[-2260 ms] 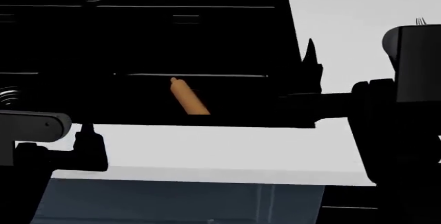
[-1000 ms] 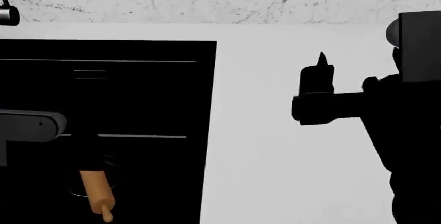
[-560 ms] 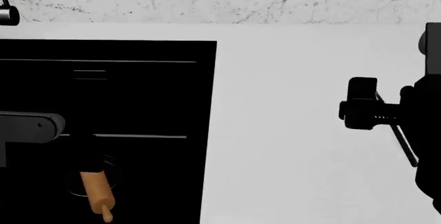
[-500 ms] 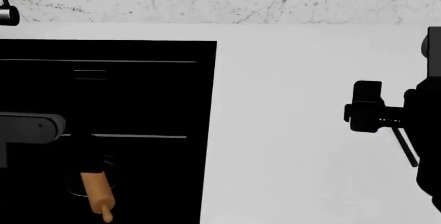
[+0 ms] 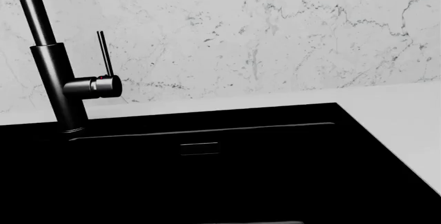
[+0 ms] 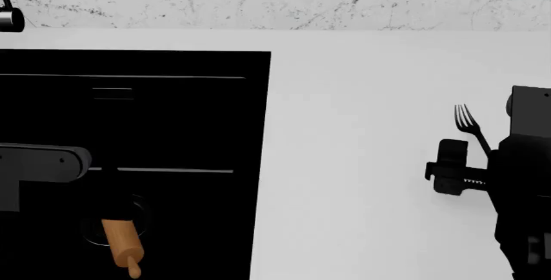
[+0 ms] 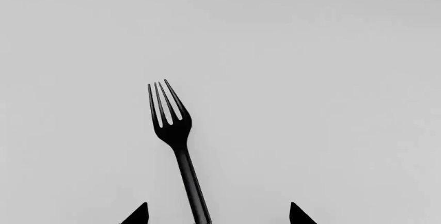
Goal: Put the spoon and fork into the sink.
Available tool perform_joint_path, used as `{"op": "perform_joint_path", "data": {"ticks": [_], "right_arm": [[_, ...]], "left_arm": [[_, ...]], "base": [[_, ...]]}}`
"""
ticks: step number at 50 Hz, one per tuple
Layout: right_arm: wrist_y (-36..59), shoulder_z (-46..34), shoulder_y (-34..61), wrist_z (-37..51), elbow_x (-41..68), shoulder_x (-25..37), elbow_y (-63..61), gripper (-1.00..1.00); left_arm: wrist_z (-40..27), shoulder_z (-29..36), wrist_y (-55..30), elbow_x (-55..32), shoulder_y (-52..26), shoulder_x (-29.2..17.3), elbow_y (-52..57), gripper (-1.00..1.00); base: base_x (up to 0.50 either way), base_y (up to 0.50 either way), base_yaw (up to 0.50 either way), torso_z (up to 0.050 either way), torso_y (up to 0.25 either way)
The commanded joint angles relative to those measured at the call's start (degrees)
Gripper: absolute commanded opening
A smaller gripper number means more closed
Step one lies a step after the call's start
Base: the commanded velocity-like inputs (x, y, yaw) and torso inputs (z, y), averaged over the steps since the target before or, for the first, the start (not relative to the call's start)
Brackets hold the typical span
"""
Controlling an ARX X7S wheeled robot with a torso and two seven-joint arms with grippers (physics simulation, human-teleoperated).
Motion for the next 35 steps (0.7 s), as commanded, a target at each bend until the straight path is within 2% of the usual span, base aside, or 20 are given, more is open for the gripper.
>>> {"op": "perform_joint_path", "data": {"ticks": [1, 8, 9, 18, 22, 29, 35], "right_arm": [[-6.46, 0.03, -0.69, -4.50, -1.47, -3.52, 13.12, 1.00], [-6.96, -0.27, 0.61, -7.91, -0.71, -4.16, 18.92, 1.00], [-6.08, -0.05, 0.70, -8.40, -0.16, -4.22, 18.99, -1.00], [-0.43, -0.54, 0.09, -7.19, 1.38, -4.23, 9.55, -1.00], [1.44, -3.71, 0.59, -7.70, 0.69, -4.13, 4.18, -1.00], [13.45, -7.58, 9.48, -6.88, 2.99, -4.78, -12.35, -1.00], [18.75, -9.78, 13.69, -8.84, 6.38, -5.97, -21.41, -1.00]], "left_arm": [[1.47, -0.31, -0.11, 0.67, -0.72, 0.72, -1.78, 1.00], [1.26, -0.29, -0.55, 0.34, -0.76, 0.54, -1.32, 1.00], [1.23, -0.30, -0.63, 0.30, -0.79, 0.49, -1.23, 1.00], [0.97, -0.61, -1.29, -0.27, -0.75, 0.13, 0.03, 1.00], [0.77, -0.50, -1.36, -0.28, -0.72, -0.04, 0.20, 1.00], [0.63, -0.20, -1.28, -0.38, -1.10, -0.12, -0.11, 1.00], [0.63, 0.07, -0.91, -0.51, -1.04, -0.24, -0.34, 1.00]], "base": [[0.00, 0.00, 0.00, 0.000, 0.000], [0.00, 0.00, 0.00, 0.000, 0.000], [0.01, 0.00, 0.00, 0.000, 0.000], [0.00, 0.00, 0.00, -0.002, 0.000], [0.00, 0.00, 0.00, 0.000, 0.000], [0.00, 0.00, 0.00, 0.000, 0.000], [0.00, 0.00, 0.00, 0.000, 0.000]]}}
